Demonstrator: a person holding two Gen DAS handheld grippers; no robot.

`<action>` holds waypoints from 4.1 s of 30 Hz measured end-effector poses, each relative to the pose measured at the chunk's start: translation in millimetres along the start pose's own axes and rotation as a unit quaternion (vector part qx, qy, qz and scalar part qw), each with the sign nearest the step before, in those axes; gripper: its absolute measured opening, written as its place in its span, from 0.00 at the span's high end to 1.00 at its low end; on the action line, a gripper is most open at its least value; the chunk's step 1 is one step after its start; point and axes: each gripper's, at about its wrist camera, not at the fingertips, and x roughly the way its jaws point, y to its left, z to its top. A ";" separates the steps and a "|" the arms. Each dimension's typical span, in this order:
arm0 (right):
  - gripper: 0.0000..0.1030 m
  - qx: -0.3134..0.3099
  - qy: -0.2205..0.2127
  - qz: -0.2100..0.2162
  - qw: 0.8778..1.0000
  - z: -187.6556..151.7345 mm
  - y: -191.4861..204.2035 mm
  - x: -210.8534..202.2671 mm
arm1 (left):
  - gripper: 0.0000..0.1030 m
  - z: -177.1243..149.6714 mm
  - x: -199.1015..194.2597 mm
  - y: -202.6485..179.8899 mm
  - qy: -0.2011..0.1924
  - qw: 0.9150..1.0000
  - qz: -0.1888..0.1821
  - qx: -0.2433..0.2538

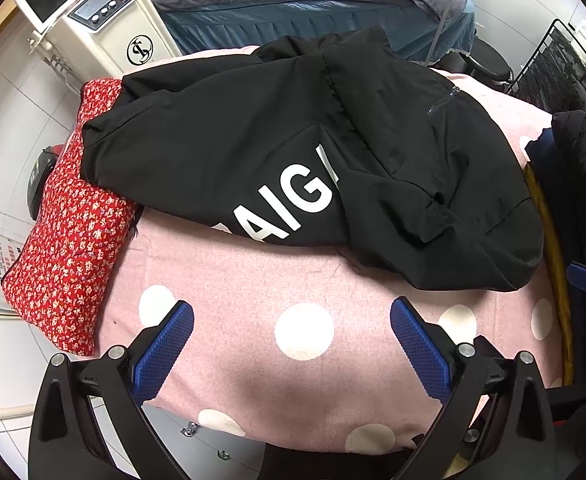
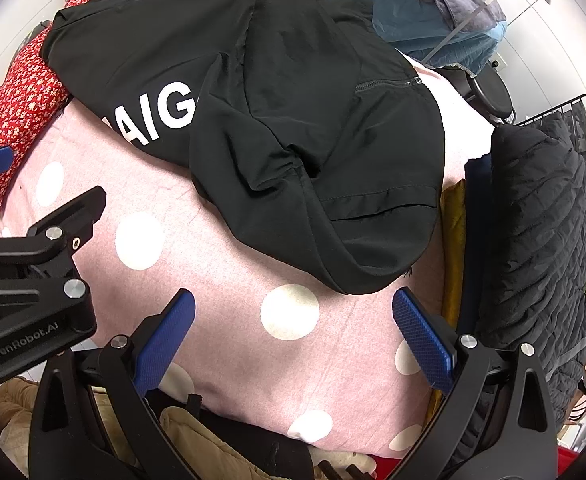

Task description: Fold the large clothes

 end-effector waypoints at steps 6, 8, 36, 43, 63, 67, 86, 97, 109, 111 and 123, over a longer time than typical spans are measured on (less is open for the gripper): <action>0.05 0.001 0.001 0.002 1.000 -0.5 0.0 1.2 | 0.06 -0.7 0.2 -2.7 0.003 1.000 -0.005 0.004; 0.05 0.001 0.001 0.002 1.000 -0.5 -0.1 1.2 | 0.06 -0.4 0.9 -1.9 0.005 1.000 -0.006 0.002; 0.05 -0.001 0.004 0.016 1.000 -2.0 0.0 8.8 | 0.06 -3.3 17.0 16.1 0.037 0.997 -0.056 -0.047; 0.05 -0.008 0.002 0.029 1.000 5.4 2.3 19.2 | 0.06 -1.4 30.7 27.5 0.047 0.994 -0.062 -0.073; 0.05 -0.055 -0.007 0.016 0.998 50.2 1.6 44.8 | 0.06 18.8 62.2 40.4 0.051 0.995 -0.031 -0.077; 0.05 -0.083 -0.032 0.012 0.996 91.0 2.2 54.4 | 0.06 24.4 72.5 58.9 0.055 0.992 -0.030 -0.108; 0.77 -0.205 -0.056 -0.001 0.977 184.0 62.8 116.9 | 0.06 27.5 79.4 103.5 0.055 0.986 -0.010 -0.159; 0.91 -0.216 -0.036 0.165 0.962 41.4 98.4 57.9 | 0.06 10.4 52.1 125.8 0.027 0.976 -0.013 -0.217; 0.88 -0.340 -0.028 0.165 0.926 -14.8 137.2 47.5 | 0.06 2.0 50.4 125.9 0.002 0.966 -0.065 -0.251; 0.88 -0.365 -0.023 0.180 0.913 -17.3 142.4 45.3 | 0.06 24.9 62.4 115.8 0.005 0.974 -0.058 -0.220; 0.86 -0.318 0.015 0.316 0.894 -27.6 109.8 39.0 | 0.83 52.8 151.9 94.4 0.106 0.986 0.033 -0.126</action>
